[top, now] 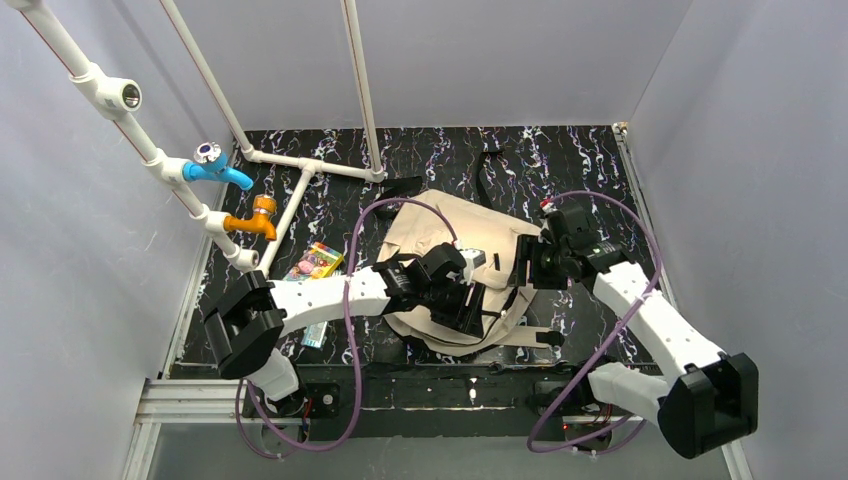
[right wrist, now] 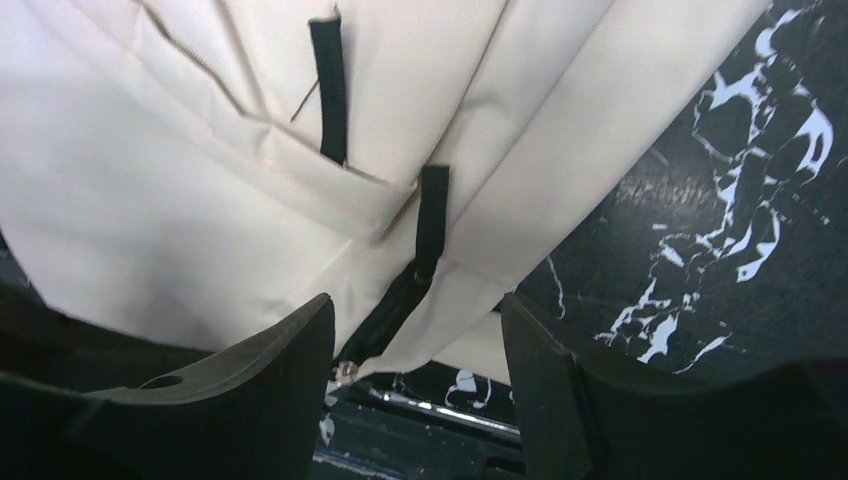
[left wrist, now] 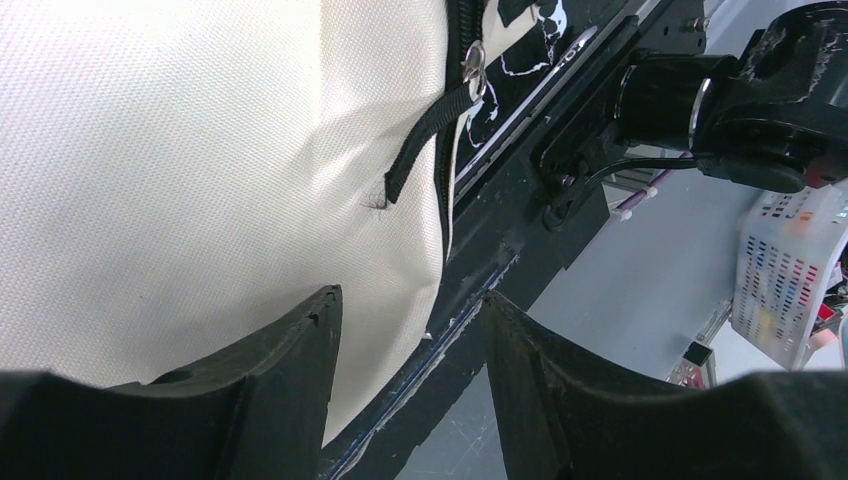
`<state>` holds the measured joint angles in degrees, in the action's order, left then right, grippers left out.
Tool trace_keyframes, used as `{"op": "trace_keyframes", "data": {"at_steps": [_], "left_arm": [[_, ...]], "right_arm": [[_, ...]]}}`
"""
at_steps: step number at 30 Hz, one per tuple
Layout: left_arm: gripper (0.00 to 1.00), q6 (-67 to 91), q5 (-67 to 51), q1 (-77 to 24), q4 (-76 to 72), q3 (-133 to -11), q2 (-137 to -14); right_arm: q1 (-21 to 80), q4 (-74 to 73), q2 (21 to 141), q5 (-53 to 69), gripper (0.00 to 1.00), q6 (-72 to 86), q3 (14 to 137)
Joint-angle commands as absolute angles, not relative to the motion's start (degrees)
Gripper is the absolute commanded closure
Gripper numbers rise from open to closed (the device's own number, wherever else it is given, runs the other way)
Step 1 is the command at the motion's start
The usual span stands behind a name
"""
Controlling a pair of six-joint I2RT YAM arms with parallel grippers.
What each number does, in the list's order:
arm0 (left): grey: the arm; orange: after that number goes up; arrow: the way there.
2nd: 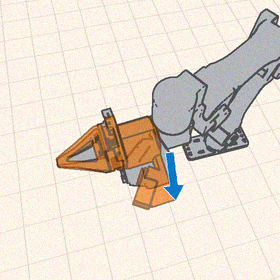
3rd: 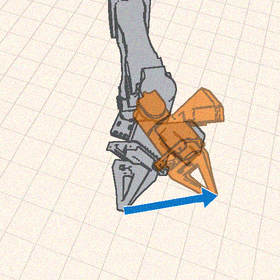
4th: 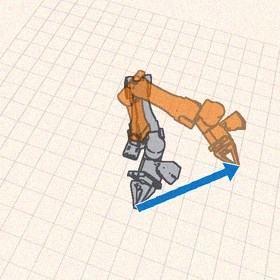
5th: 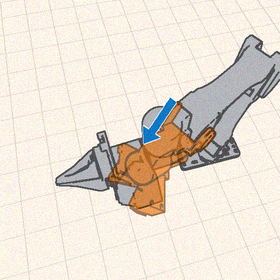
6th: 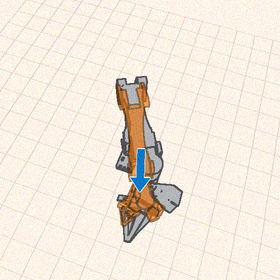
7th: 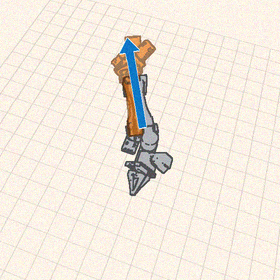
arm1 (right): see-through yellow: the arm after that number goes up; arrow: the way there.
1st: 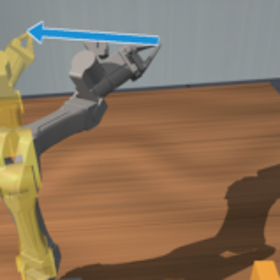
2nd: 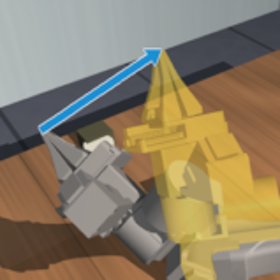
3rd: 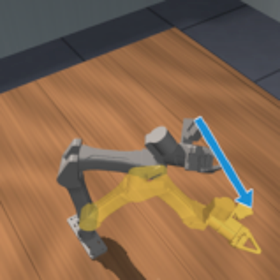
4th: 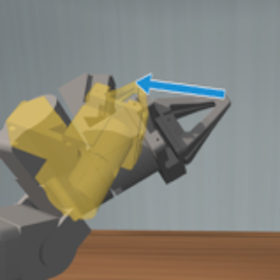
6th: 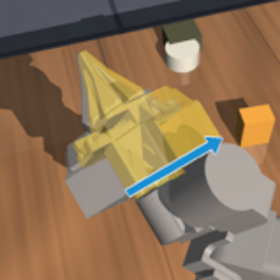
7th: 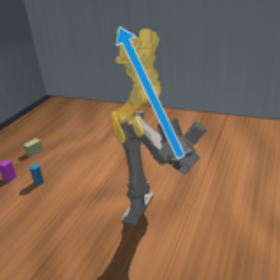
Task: Pack the student bag
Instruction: Zip the student bag at the center of the board.
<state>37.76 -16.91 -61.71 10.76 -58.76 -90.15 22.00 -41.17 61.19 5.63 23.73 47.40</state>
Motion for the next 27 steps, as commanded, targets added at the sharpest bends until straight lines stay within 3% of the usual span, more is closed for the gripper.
{"op": "trace_keyframes", "data": {"at_steps": [1,8,11,16,18,20,23,25,27], "left_arm": [[0.48,37.32,-16.54,-61.96,11.58,-59.23,-87.56],[0.43,38.5,-15.24,-61.19,13.42,-62.67,-88.47],[0.34,39.14,-17.08,-59.4,14.59,-65.39,-89.0],[0.32,40.52,-19.38,-56.71,12.54,-68.2,-90.2],[0.34,41.98,-20.82,-55.18,9.98,-68.21,-91.46],[0.38,43.29,-22.03,-53.76,7.06,-68.35,-92.91],[0.46,44.47,-22.54,-52.52,3.22,-69.39,-95.67],[0.49,44.38,-21.9,-52.3,1.19,-70.99,-97.86],[0.53,44.09,-21.12,-52.3,0.37,-72.67,-100.19]], "right_arm": [[22.15,-34.04,65.28,2.65,0.34,20.82,50.12],[22.21,-29.29,69.48,6.15,0.56,18.68,49.57],[22.24,-29.64,70.02,6.77,0.58,18.23,48.75],[22.24,-28.23,68.81,7.89,0.66,18.6,46.11],[22.24,-28.44,68.32,7.33,0.64,19.05,45.55],[22.24,-28.87,67.37,6.54,0.54,19.16,44.97],[22.24,-28.73,66.47,6.09,0.53,19.05,43.81],[22.31,-28.2,66.61,6.78,0.63,19.14,43.34],[22.35,-27.79,66.12,7.19,0.8,19.57,43.42]]}}
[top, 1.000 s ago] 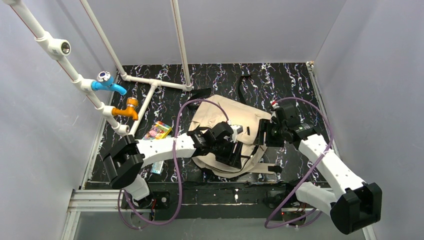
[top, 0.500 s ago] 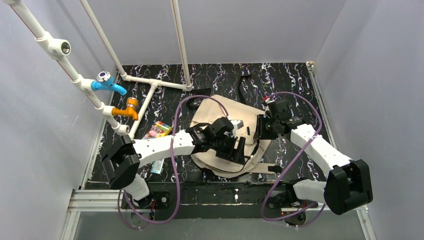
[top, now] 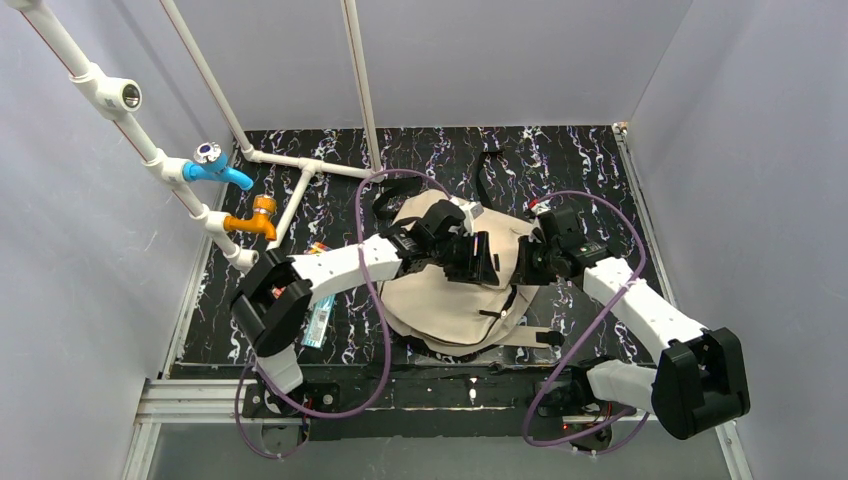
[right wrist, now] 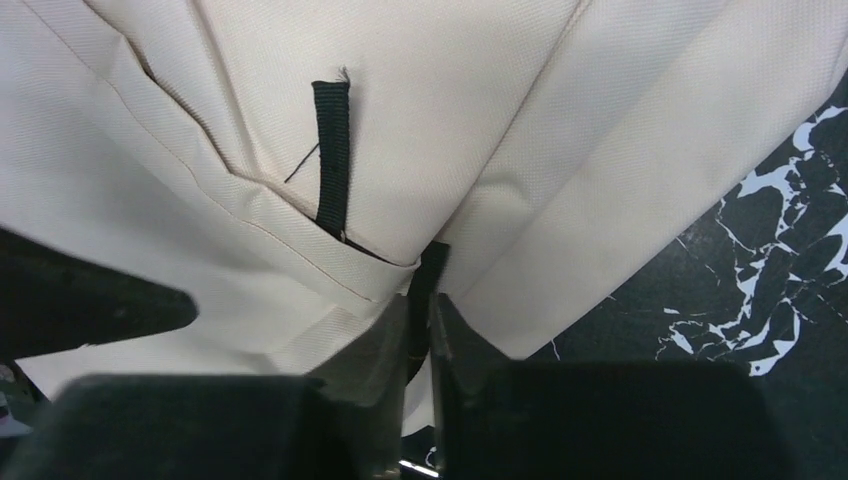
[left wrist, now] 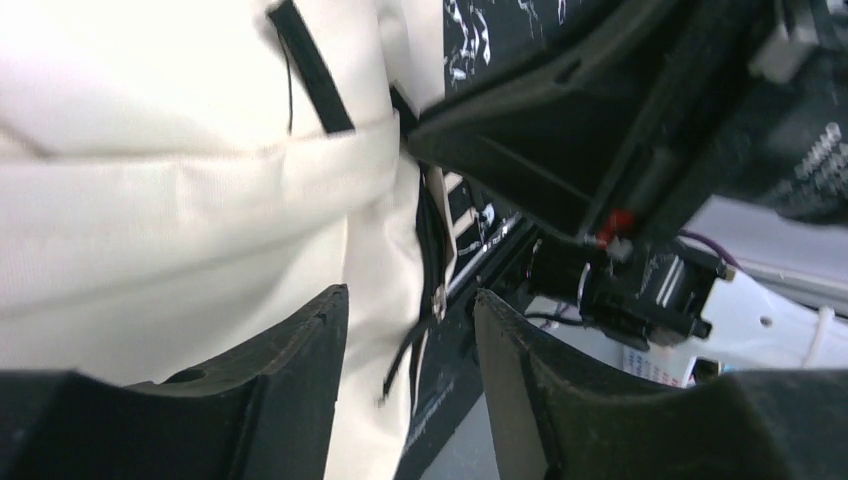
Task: Pack the student bag
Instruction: Zip the student bag at the center of the board.
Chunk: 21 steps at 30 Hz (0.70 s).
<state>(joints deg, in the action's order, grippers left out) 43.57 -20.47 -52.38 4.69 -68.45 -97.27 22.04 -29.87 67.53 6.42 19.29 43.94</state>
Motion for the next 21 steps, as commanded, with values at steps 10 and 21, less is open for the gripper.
{"op": "trace_keyframes", "data": {"at_steps": [10,21], "left_arm": [[0.62,45.74,-12.64,-51.62,-3.07,-77.21,-111.2],[0.69,49.81,-15.17,-50.56,-8.26,-74.93,-116.85]], "right_arm": [[22.59,-25.87,63.06,11.1,0.99,25.53,40.39],[22.59,-27.14,57.81,6.49,0.67,26.08,38.68]]}}
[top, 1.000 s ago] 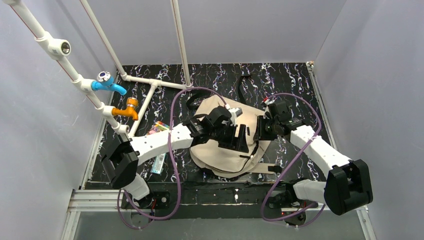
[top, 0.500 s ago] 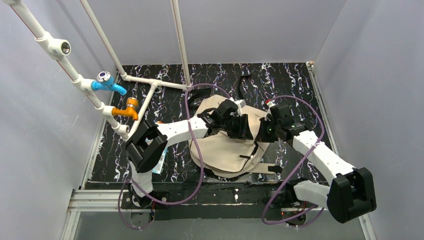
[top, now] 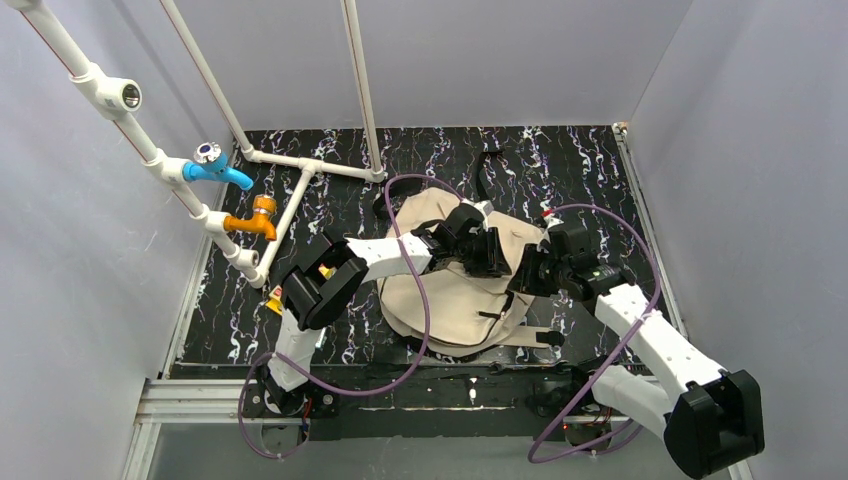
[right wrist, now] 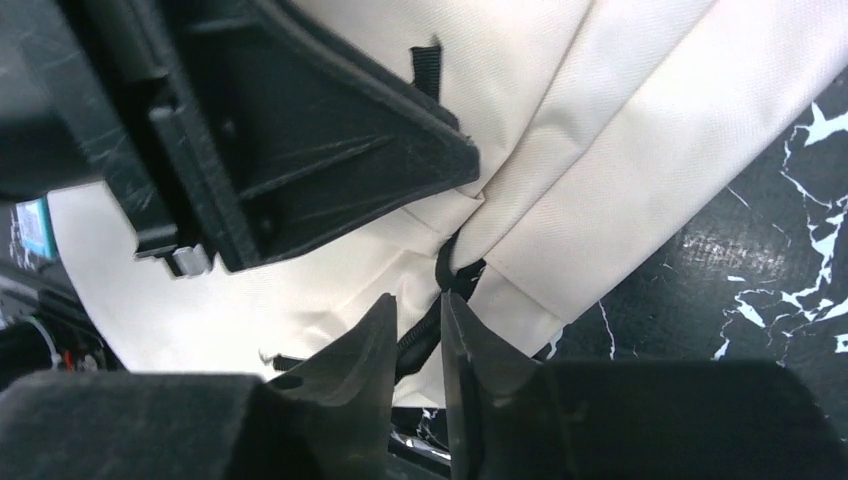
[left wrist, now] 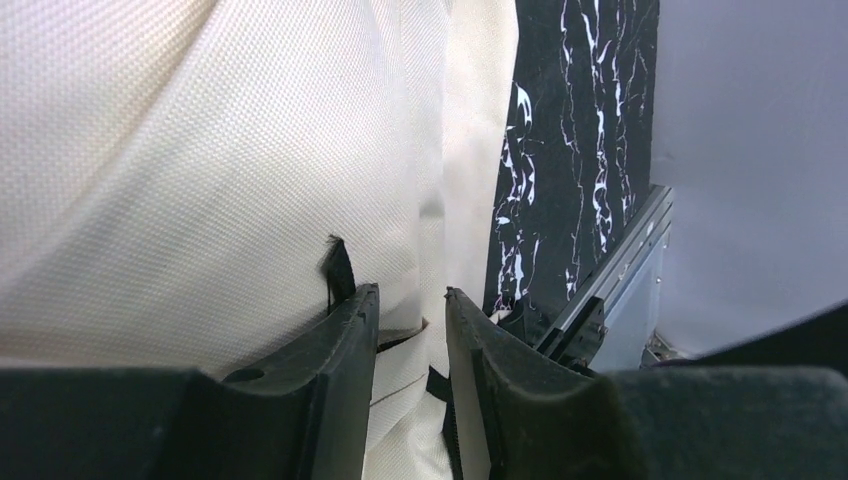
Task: Pack the student bag
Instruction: Zip the student bag at the center of the board.
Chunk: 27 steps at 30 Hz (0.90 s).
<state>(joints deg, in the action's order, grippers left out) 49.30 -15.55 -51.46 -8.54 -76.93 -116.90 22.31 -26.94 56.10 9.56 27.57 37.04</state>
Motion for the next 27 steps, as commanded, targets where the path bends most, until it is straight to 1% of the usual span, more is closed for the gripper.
{"op": "trace_keyframes", "data": {"at_steps": [1,4,5,9,12,16,22,23,26,27], "left_arm": [[0.69,50.22,-15.66,-50.47,-8.26,-74.7,-117.16],[0.69,51.33,-17.1,-50.36,-8.26,-74.53,-117.9],[0.69,51.67,-17.4,-50.32,-8.26,-74.46,-118.08],[0.67,52.4,-18.03,-50.07,-8.26,-74.54,-118.58],[0.67,53.04,-18.82,-49.54,-8.26,-74.69,-119.34],[0.66,54.91,-19.77,-48.75,-8.26,-74.24,-120.19],[0.66,56.84,-20.64,-48.3,-8.26,-74.04,-121.56],[0.66,56.97,-20.72,-48.24,-8.26,-74.12,-121.58],[0.65,57.15,-20.45,-48.07,-8.26,-73.88,-121.62],[0.65,57.26,-20.21,-47.99,-8.26,-73.75,-121.63]], "right_arm": [[22.59,-27.12,58.8,5.89,0.63,25.5,39.24],[22.7,-26.7,61.86,5.27,0.58,23.35,40.88],[22.82,-26.25,62.86,5.24,0.55,22.73,41.22],[25.83,-25.93,66.39,3.72,0.53,20.53,42.58],[28.99,-26.15,67.59,0.34,0.55,20.23,42.8],[31.99,-27.17,68.4,-6.04,0.64,20.29,42.98],[36.27,-26.6,71.18,-13.33,0.65,19.89,43.09],[36.42,-26.52,71.86,-13.5,0.7,19.58,43.11],[37.04,-27.81,72.61,-13.75,0.96,19.9,43.8],[37.35,-28.2,72.0,-13.44,0.99,20.43,43.93]]}}
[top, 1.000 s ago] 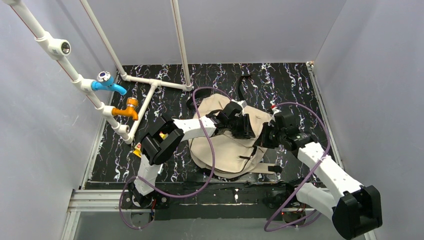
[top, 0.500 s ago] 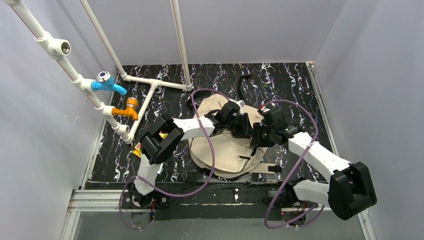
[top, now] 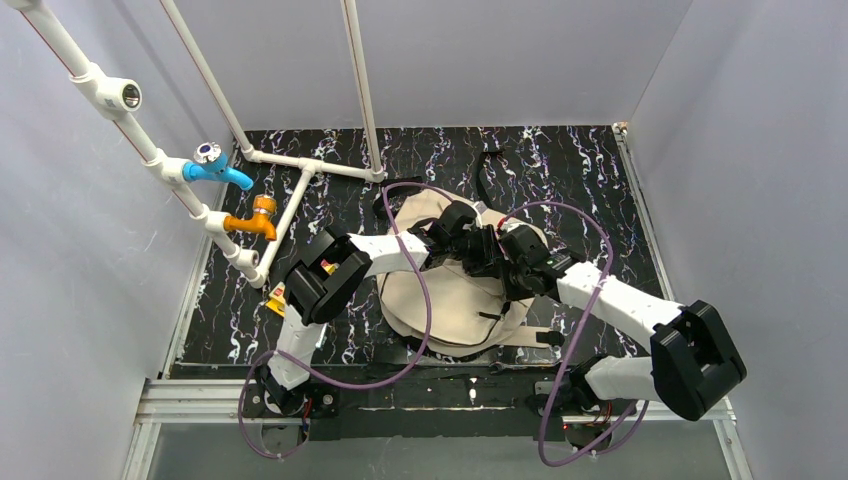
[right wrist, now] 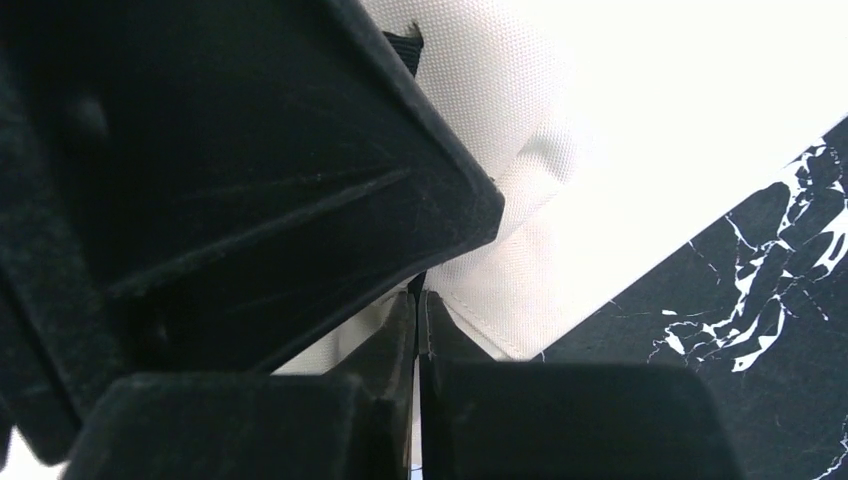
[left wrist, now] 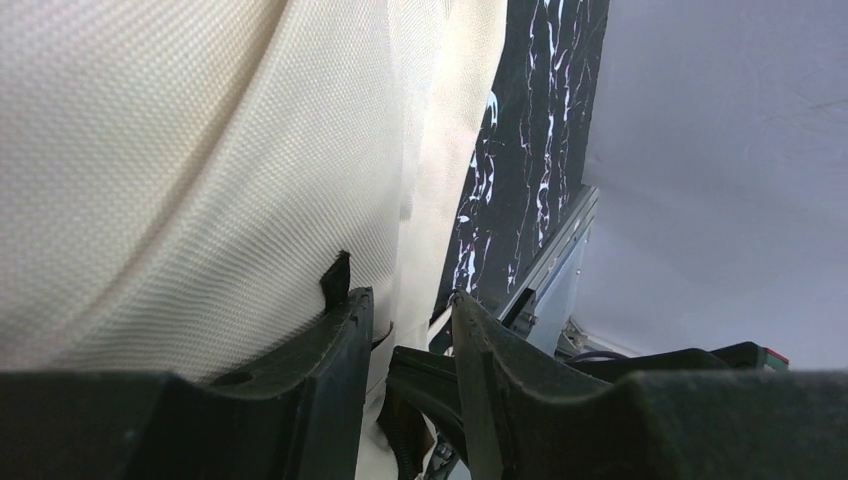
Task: Pack the student bag
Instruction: Zip the student bag at the center of the board.
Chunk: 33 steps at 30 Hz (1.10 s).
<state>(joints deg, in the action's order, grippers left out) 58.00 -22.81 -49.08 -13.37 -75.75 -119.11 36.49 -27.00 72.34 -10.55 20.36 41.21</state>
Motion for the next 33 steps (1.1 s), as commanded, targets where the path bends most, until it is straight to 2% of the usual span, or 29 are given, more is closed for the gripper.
{"op": "trace_keyframes", "data": {"at_steps": [1,7,19,22,24,25,26,27,33], "left_arm": [[0.65,57.42,-20.03,-47.88,-8.26,-73.73,-121.75],[0.65,59.37,-19.64,-47.2,-8.26,-74.36,-124.3],[0.65,60.6,-18.72,-47.2,-8.96,-77.75,-127.28],[0.65,60.2,-19.17,-47.22,-8.96,-78.52,-127.33],[0.61,59.28,-19.84,-47.21,-8.88,-78.48,-125.72],[0.58,58.63,-20.24,-47.24,-8.83,-78.24,-124.51],[0.55,57.71,-20.79,-47.27,-8.68,-77.88,-122.96],[0.53,56.56,-21.34,-47.26,-8.24,-77.5,-121.23],[0.43,48.19,-22.1,-47.09,4.06,-77.54,-107.57]], "right_arm": [[37.63,-28.79,71.19,-12.91,0.99,21.35,44.06],[37.79,-32.12,63.7,-4.65,0.99,26.89,44.55],[38.04,-23.94,56.76,16.43,0.99,35.56,36.53],[38.06,-26.64,56.56,16.74,0.99,34.0,37.57],[38.06,-30.26,55.52,13.15,0.99,32.37,38.99],[38.06,-32.17,54.94,10.28,0.94,31.65,39.8],[38.06,-34.52,54.33,7.01,0.79,31.26,40.66],[38.06,-37.06,53.54,3.33,0.7,31.14,41.63],[37.97,-41.12,51.49,-8.97,0.53,32.93,46.43]]}}
